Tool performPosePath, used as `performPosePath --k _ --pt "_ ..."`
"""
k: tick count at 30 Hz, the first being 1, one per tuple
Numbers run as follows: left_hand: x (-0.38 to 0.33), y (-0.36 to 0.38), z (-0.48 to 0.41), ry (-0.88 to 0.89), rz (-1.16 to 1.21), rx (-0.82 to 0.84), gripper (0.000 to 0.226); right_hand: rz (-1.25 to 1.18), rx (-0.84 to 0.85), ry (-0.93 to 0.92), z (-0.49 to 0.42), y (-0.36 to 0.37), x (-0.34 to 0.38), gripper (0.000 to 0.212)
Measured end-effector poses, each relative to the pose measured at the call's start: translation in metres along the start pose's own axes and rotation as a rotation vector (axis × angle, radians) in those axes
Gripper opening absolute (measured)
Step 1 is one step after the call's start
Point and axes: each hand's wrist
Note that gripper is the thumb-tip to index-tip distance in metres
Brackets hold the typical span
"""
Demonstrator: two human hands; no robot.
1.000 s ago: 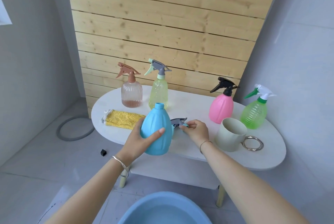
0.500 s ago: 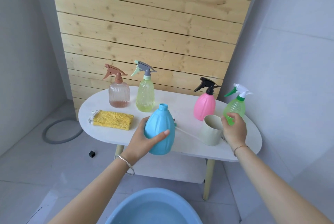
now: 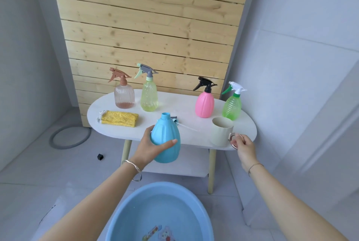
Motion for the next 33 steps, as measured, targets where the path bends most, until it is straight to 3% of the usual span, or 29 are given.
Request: performPosePath --k 5,10,13,16,22,25,33 --pt "0.005 -0.014 0.034 -0.012 -0.053 0.017 0.101 -0.089 0.026 0.007 0.037 -0.016 0.028 0.032" --pt "0.034 -0.022 0.070 -0.080 -0.061 0.007 0.085 -0.049 0.058 0.078 0.073 -0.018 0.026 0.038" --pt "0.062 -0.025 0.089 -0.125 -0.070 -0.016 0.097 -0.015 0.103 0.136 0.098 -0.011 -0.001 0.040" --pt "0.092 -0.031 0.108 -0.153 -0.091 -0.022 0.104 0.097 0.170 0.174 0.126 0.000 -0.041 0.042" --pt "0.143 -0.036 0.135 -0.253 -0.109 -0.047 0.082 0.390 0.342 0.177 0.172 0.023 -0.130 0.042" --pt "0.168 -0.040 0.146 -0.291 -0.131 -0.053 0.098 0.513 0.364 0.183 0.189 0.030 -0.173 0.041" --pt "0.187 -0.032 0.138 -0.256 -0.164 -0.044 0.074 0.889 0.529 -0.115 0.212 0.040 -0.225 0.051"
Point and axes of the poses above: each hand's wrist, its own z-axis away from the middle knuckle, its own y-axis out of the palm, x = y × z, and after that the axes turned 4 degrees about -x, right-handed
